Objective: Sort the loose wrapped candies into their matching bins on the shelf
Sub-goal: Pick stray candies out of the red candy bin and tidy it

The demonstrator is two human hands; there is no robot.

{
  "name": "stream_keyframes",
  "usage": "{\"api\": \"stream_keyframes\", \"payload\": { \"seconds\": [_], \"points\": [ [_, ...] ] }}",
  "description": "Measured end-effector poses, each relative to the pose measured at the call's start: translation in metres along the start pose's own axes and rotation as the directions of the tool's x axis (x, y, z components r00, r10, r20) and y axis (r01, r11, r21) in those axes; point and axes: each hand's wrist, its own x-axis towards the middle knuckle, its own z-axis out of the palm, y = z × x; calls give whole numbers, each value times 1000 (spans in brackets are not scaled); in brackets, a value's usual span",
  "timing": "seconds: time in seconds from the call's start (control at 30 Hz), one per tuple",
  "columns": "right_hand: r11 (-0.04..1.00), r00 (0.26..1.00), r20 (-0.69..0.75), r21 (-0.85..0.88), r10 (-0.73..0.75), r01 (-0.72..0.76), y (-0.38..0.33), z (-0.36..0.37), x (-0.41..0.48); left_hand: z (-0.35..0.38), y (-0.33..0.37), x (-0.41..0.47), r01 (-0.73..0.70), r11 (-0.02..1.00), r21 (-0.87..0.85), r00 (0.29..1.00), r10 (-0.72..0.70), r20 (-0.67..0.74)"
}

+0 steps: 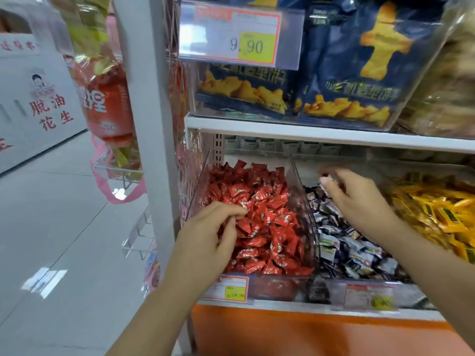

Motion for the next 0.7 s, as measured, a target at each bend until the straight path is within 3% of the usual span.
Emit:
{"api": "stream_keyframes", "payload": {
  "seconds": [0.13, 0.27, 0.37, 0.43, 0.7],
  "points": [
    [984, 997, 68, -172, -32, 43, 6, -7, -2, -2, 0, -2, 4, 1000, -14, 1000, -4, -18],
    [981, 960, 218, -40, -175, 187, -42, 6, 12, -9, -3, -3, -4, 999, -37, 999, 3, -47],
    [960, 854, 465, -26, -234, 278, -64, 43, 39, -17, -3, -2, -21, 999, -48, 997, 17, -69],
    [949, 763, 614, -73, -200, 307, -69, 70, 60, -23, -3, -2, -34, 998, -52, 996, 30, -80],
    [917, 564, 826, -225, 0, 329, -88, 114, 89, -40, -7, -3, -59, 997, -50, 993, 53, -109]
  ]
}}
